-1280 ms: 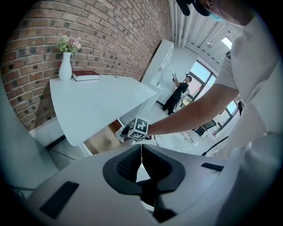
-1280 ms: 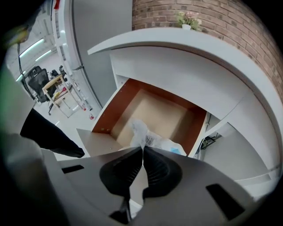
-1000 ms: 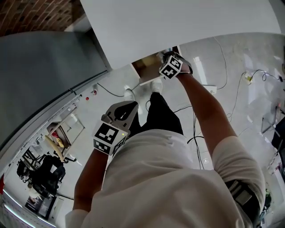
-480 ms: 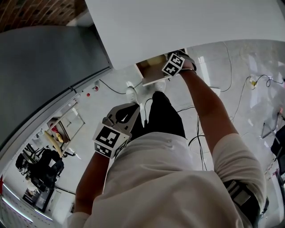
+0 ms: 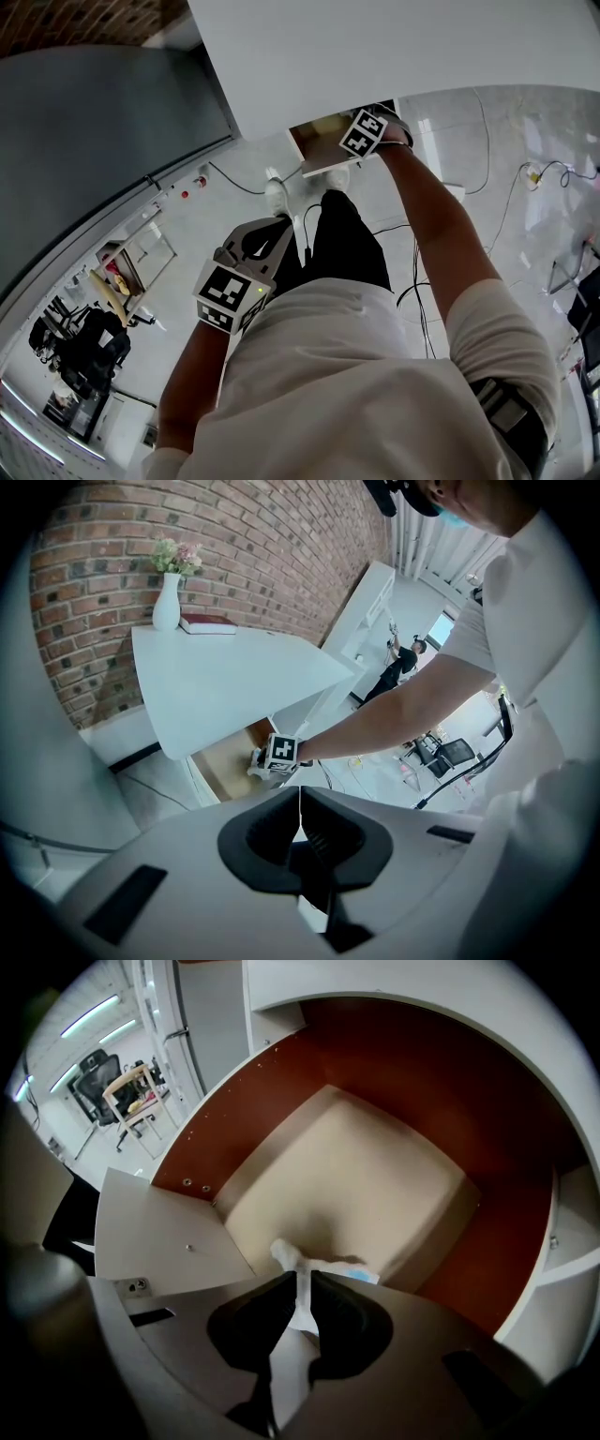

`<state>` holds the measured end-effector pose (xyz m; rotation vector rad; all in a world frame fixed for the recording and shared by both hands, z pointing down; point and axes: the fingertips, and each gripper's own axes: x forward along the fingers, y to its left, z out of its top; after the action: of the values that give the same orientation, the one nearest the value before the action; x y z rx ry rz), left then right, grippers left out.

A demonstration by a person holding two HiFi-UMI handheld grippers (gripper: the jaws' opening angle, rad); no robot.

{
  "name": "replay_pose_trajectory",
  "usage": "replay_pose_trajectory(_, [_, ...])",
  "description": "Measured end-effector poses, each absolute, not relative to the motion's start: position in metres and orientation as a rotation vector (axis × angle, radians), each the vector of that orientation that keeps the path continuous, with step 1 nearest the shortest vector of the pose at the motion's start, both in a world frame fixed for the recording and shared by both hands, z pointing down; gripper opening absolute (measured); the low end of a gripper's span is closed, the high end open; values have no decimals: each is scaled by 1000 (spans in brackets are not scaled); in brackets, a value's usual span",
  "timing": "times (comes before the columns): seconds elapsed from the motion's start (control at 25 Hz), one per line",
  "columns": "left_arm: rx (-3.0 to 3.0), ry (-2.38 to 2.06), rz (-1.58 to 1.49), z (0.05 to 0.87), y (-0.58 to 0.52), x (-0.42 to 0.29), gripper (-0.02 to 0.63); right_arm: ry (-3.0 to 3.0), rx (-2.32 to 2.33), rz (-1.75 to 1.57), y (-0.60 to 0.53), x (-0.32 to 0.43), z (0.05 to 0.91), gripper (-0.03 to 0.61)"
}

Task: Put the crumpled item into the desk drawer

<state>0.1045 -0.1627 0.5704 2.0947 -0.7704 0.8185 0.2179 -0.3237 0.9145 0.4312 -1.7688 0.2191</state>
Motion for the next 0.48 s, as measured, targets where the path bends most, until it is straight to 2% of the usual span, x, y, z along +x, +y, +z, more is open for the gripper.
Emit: replay_pose_trajectory(0.48, [2160,-728,790,542,-153,97,25,-1782,490,199,-310,217,861,57])
